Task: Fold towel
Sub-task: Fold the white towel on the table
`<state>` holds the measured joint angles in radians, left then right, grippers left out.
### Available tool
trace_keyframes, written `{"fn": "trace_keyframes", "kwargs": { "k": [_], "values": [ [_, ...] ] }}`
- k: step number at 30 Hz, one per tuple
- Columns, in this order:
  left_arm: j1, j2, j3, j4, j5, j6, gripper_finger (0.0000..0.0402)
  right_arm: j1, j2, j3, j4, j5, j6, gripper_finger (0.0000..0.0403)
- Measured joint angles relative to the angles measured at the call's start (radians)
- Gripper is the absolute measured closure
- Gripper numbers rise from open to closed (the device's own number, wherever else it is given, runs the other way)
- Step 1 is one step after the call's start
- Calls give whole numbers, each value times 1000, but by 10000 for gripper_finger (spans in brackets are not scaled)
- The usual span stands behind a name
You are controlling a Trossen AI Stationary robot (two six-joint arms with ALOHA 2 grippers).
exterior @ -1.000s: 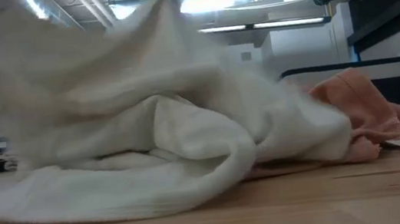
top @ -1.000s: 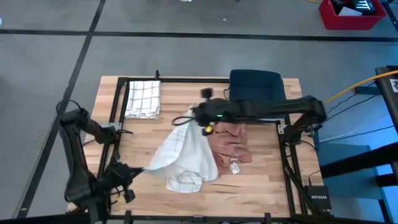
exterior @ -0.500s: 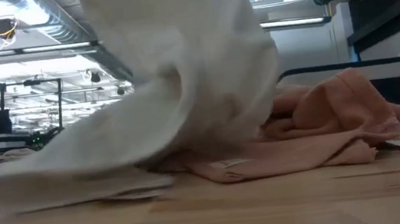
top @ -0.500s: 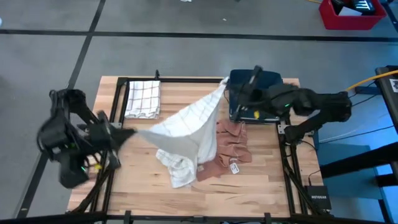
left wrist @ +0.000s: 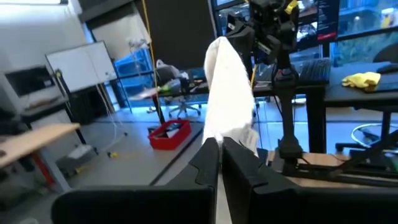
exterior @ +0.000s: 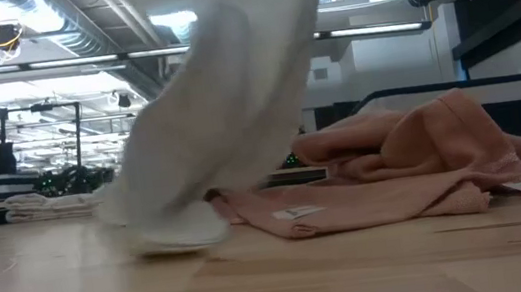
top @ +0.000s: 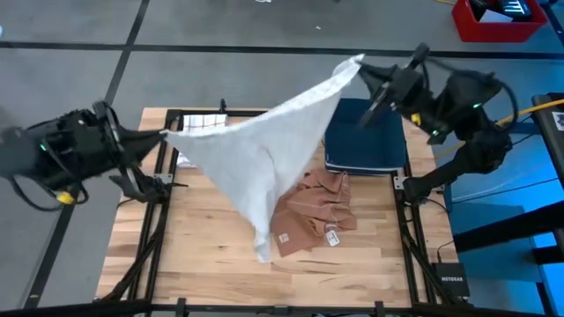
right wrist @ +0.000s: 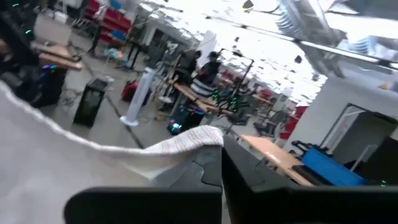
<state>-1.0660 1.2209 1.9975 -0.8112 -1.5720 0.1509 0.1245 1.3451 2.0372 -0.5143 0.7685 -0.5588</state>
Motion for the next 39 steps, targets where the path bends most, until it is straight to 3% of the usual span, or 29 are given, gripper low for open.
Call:
{"fn": "trace_keyframes", "kwargs": {
  "k": [9,12,18,28,34,39],
  "values": [
    [0,-1,92,555,0,637,398,-16,30,69,182,1,-201,401],
    [0,-2,123,686,5,779,398,-16,42,77,216,15,-271,401],
    [0,-21,166,694,51,782,398,-13,57,77,227,29,-306,401],
    [0,-19,164,686,46,801,398,-14,74,77,90,69,-234,401],
    [0,1,165,698,119,806,399,-12,75,76,104,32,-198,401],
    [-15,41,165,697,130,724,399,85,75,76,93,70,-170,401]
  ]
}}
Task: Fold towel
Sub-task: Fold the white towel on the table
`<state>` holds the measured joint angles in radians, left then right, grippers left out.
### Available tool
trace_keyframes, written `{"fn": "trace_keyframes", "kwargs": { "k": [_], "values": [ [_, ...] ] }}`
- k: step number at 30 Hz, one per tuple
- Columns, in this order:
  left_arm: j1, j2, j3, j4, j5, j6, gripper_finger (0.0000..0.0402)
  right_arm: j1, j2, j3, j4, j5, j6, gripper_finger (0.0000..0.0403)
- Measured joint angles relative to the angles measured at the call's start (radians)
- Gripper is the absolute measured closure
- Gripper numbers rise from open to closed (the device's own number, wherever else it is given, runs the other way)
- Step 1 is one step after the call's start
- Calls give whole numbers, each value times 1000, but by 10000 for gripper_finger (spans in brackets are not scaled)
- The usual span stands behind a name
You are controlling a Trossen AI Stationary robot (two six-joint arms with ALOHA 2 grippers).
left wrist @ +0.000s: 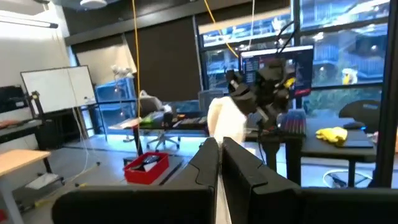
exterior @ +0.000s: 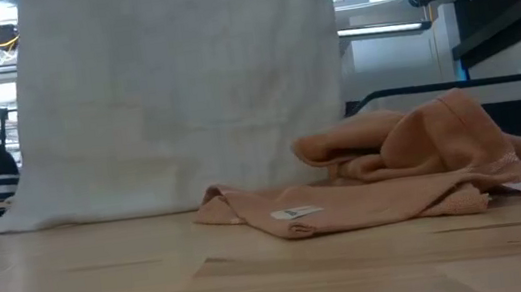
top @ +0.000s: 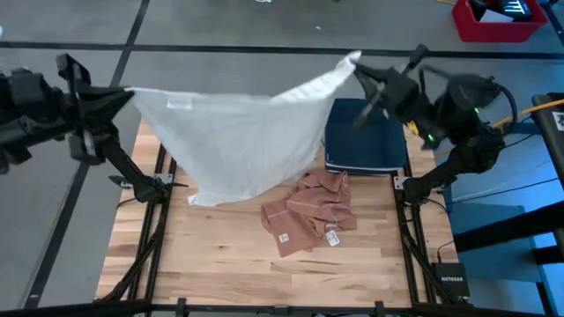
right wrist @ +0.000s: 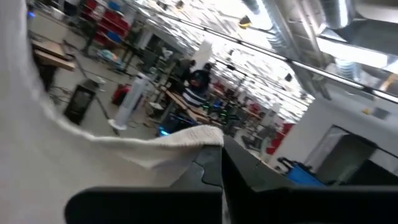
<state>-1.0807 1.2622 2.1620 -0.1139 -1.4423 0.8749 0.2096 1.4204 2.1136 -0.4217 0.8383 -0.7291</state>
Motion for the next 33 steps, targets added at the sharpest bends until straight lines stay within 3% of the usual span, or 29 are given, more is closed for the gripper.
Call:
{"fn": "trace_keyframes", "kwargs": {
  "k": [4,9,15,22,25,29,33],
  "values": [
    [-32,45,0,0,-62,3,399,132,5,0,7,96,2,401],
    [-65,95,-2,30,-63,7,399,279,24,0,59,203,-25,401],
    [-91,152,0,75,-69,67,399,395,33,0,100,235,-54,401],
    [-91,193,0,60,-128,71,399,374,62,0,-170,214,175,401],
    [-87,196,-2,-29,-128,40,399,341,92,0,-368,153,328,401],
    [-50,191,-1,-166,-128,-86,399,263,148,-13,-598,51,528,402],
    [-37,183,-1,-428,-128,-320,399,209,182,-135,-617,20,582,402]
  ]
}}
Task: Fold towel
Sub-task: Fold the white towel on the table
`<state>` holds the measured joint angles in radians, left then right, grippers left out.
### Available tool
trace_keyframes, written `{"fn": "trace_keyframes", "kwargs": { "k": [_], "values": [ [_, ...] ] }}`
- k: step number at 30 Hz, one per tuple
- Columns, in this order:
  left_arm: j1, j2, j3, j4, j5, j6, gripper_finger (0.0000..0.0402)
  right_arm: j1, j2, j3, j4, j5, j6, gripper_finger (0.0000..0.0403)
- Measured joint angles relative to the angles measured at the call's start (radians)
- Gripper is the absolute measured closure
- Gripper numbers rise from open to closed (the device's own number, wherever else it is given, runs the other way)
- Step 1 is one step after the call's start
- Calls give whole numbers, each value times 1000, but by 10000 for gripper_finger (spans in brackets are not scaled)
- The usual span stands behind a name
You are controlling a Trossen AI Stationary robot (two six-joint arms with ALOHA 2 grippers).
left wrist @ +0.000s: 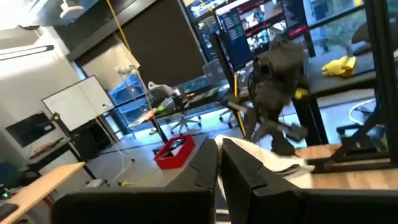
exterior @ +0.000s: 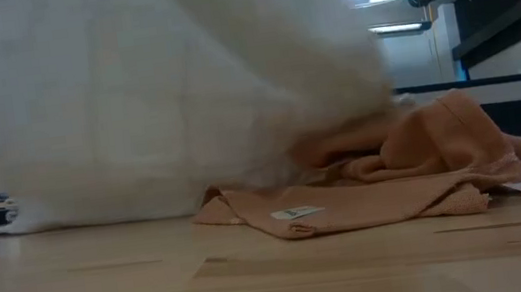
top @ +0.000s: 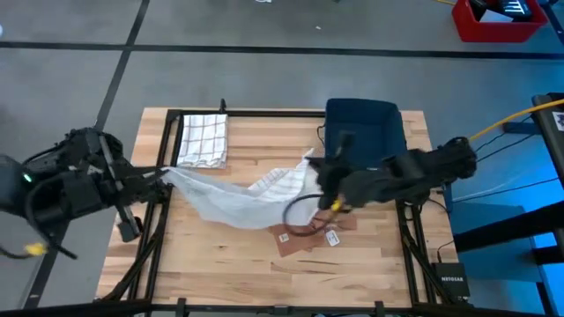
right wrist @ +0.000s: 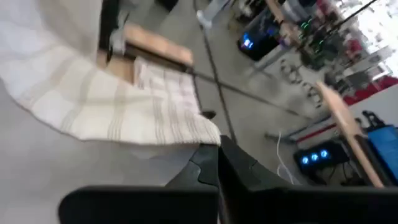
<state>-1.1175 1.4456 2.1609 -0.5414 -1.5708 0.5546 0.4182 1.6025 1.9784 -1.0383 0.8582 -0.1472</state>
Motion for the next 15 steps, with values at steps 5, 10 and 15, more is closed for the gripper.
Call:
{"fn": "trace_keyframes", "kwargs": {
  "k": [5,10,15],
  "values": [
    [0,-27,0,-533,2,-591,399,-60,-15,-237,180,-66,5,402],
    [-13,-36,-15,-1034,145,-1251,399,-125,-13,-477,501,-218,-23,402],
    [16,-45,-155,-947,285,-1239,399,-187,44,-662,852,-397,-29,402]
  ]
}}
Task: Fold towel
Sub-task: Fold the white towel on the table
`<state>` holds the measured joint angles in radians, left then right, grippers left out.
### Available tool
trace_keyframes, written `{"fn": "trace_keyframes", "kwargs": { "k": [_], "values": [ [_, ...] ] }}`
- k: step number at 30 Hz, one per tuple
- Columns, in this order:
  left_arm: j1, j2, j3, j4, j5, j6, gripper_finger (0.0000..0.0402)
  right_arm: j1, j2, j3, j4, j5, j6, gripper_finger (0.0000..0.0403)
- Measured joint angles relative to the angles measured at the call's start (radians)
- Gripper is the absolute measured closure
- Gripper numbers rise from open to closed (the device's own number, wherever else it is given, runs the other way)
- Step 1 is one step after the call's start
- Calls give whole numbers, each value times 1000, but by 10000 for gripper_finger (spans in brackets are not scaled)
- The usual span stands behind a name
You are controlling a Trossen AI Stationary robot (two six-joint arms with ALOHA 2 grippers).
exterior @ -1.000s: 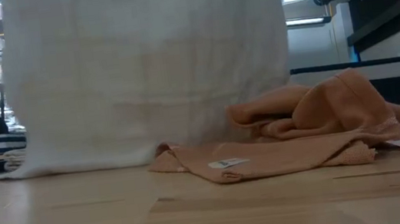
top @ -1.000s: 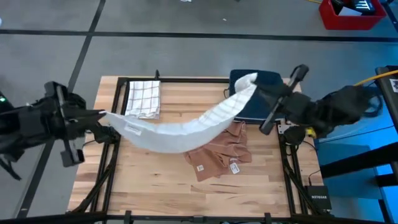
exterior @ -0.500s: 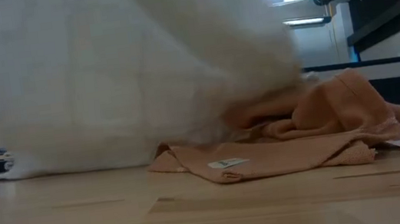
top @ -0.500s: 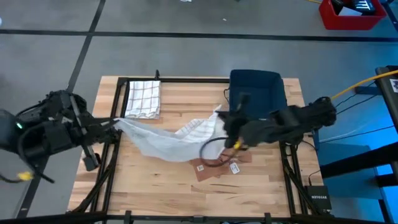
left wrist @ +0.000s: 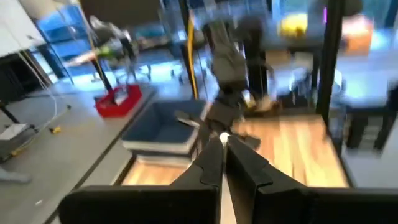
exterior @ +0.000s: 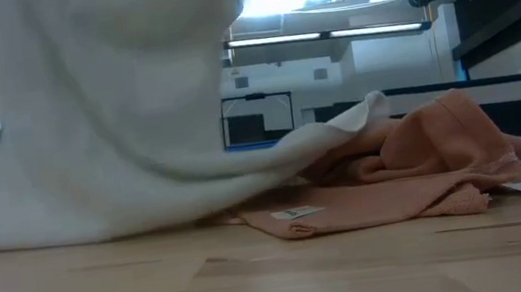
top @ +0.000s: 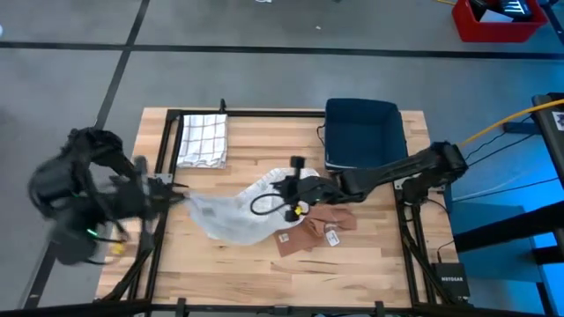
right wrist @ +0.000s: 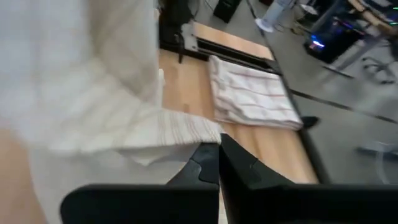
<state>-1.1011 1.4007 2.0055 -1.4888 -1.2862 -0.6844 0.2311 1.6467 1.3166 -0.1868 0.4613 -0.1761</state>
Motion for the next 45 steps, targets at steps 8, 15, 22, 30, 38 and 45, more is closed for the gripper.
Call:
{"fn": "trace_keyframes", "kwargs": {
  "k": [8,15,22,30,38,45],
  "values": [
    [37,-14,-215,-79,132,-279,399,-17,165,-19,222,-72,16,402],
    [89,-22,-473,-81,213,-539,399,-16,262,-17,452,-123,57,374],
    [154,-23,-732,-81,281,-761,399,-31,320,53,283,-305,217,267],
    [207,-24,-883,-3,283,-840,399,-28,244,255,-366,-304,190,177],
    [207,-24,-905,69,282,-774,398,46,144,244,-775,-292,336,167],
    [207,-24,-905,69,279,-748,398,158,-48,-93,-677,-178,598,167]
  ]
}}
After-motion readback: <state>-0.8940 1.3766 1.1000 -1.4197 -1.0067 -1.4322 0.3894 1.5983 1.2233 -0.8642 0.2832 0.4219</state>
